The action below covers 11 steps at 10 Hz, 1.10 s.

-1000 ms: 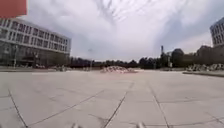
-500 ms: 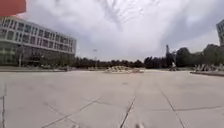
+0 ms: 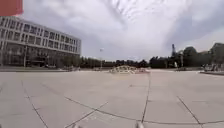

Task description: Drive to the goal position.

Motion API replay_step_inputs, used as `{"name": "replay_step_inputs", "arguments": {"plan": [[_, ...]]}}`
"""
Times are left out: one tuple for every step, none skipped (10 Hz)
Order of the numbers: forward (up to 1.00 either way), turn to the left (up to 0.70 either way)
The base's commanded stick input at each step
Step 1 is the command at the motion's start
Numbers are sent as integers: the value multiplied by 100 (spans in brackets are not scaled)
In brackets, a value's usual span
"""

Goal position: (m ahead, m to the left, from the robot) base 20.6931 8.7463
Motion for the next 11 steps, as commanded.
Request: {"name": "replay_step_inputs", "arguments": {"plan": [[70,0],[70,0],[70,0],[70,0],[70,0],[70,0],[70,0],[70,0],[70,0],[70,0],[70,0]]}}
